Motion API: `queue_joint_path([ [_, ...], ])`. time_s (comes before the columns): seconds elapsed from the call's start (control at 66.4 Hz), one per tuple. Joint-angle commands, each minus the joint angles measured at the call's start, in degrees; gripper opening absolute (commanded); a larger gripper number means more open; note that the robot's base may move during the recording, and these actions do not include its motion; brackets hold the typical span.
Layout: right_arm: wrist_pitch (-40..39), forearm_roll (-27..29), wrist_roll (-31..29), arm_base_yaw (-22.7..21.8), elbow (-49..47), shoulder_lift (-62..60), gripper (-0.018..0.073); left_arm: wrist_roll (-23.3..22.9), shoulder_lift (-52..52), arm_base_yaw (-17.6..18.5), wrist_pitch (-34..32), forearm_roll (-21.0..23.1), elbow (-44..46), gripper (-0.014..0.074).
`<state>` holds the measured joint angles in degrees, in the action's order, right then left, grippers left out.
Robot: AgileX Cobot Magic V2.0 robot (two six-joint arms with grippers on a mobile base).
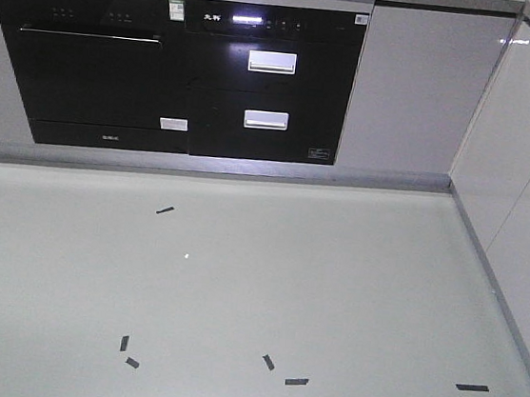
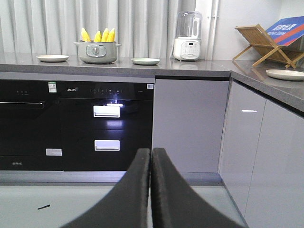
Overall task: Distribute corn equally
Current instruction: 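Drive the base forward toward the counter with the corn pot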
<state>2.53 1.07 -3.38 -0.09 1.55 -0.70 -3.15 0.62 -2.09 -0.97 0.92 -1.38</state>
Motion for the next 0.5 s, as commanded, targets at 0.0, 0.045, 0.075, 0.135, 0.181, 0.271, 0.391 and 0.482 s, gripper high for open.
queue_joint_path([
  [0.0, -4.4, -0.2, -0.5, -0.1, 0.5, -0.3, -0.0008, -0.7, 0.9, -0.2, -4.3, 0.1, 0.9, -0.0006],
  [0.045, -4.4, -0.2, -0.5, -0.1, 0.5, -0.3, -0.0008, -0.7, 0.9, -0.2, -4.3, 0.1, 0.9, -0.0006],
  [0.075, -4.4, -0.2, -0.5, -0.1, 0.5, -0.3, -0.0008, -0.7, 0.9, -0.2, -4.3, 0.1, 0.9, -0.0006],
  [0.135, -4.4, -0.2, -0.5, -0.1, 0.5, -0.3, -0.0008, -0.7, 0.9, -0.2, -4.3, 0.1, 0.9, -0.0006],
  [0.181, -4.4, -0.2, -0.5, -0.1, 0.5, -0.3, -0.0008, -0.7, 0.9, -0.2, -4.3, 0.1, 0.9, -0.0006],
  [0.271, -4.4, -0.2, -0.5, -0.1, 0.5, -0.3, -0.0008, -0.7, 0.9, -0.2, -4.3, 0.1, 0.9, -0.0006],
  [0.391, -4.4, -0.2, -0.5, -0.1, 0.5, -0.3, -0.0008, -0.7, 0.9, -0.2, -4.3, 0.1, 0.9, -0.0006],
  [0.482, -4.4, -0.2, -0.5, -0.1, 0.5, -0.3, -0.0008, -0.7, 0.9, -0.2, -4.3, 0.1, 0.9, -0.0006],
])
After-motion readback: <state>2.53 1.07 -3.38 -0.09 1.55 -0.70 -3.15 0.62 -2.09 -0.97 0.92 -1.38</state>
